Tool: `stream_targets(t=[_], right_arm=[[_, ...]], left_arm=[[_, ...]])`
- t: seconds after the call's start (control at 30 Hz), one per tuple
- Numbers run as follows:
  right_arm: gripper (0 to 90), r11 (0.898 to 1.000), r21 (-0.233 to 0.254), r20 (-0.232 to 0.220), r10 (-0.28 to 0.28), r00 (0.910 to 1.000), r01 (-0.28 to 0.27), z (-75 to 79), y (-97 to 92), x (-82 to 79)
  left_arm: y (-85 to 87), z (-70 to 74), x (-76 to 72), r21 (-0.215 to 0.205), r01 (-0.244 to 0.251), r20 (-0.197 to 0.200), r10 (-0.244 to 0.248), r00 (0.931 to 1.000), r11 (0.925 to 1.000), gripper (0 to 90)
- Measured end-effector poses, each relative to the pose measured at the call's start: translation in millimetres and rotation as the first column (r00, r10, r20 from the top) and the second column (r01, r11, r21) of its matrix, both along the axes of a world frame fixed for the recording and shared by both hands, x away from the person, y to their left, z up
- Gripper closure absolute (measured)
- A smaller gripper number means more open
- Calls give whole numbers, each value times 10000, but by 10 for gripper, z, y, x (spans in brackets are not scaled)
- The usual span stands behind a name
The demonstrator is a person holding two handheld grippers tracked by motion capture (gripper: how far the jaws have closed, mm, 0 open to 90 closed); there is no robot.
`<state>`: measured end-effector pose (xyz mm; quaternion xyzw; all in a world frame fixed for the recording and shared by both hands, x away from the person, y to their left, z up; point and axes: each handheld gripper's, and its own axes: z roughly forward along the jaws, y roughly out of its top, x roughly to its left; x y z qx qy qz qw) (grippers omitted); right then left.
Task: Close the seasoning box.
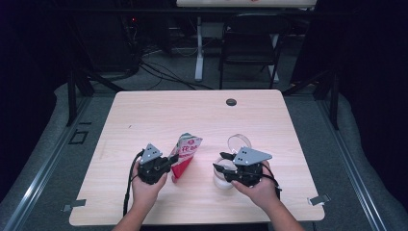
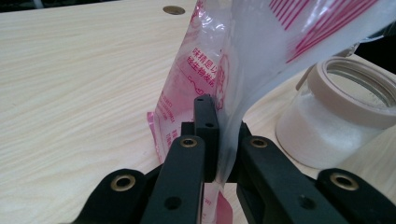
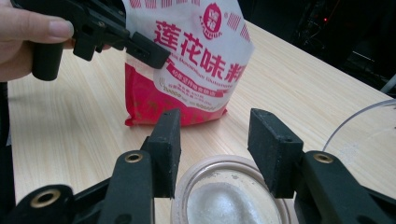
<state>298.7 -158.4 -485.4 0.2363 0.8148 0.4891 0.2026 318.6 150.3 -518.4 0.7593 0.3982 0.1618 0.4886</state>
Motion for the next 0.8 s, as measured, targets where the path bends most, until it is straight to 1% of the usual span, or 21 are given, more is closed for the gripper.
stream_targets(t=[0.1,0.2,0.43,0.53,0.73,0.8], right_arm=[[544,10000,32,-8,-29,10000,29,-1,-9,4],[544,10000,40,-36,-59,10000,59,-7,-12,6],[544,10000,21,-71,-54,10000,55,-6,-22,-2],[544,9999,54,-55,-103,9999,104,-5,-33,0],[545,9998,56,-98,-181,9998,181,-6,-47,-1],[545,9998,82,-115,-166,9998,167,-6,-49,1]], left_arm=[[45,25,19,-66,-105,41,106,9999,9999,897],[78,24,41,-154,-188,-59,187,9998,9997,897],[114,32,70,-258,-294,-36,294,9996,9992,897],[137,56,77,-262,-350,20,350,9994,9990,897],[218,105,90,-410,-590,126,596,9981,9974,897],[252,123,94,-493,-710,224,722,9971,9963,897]])
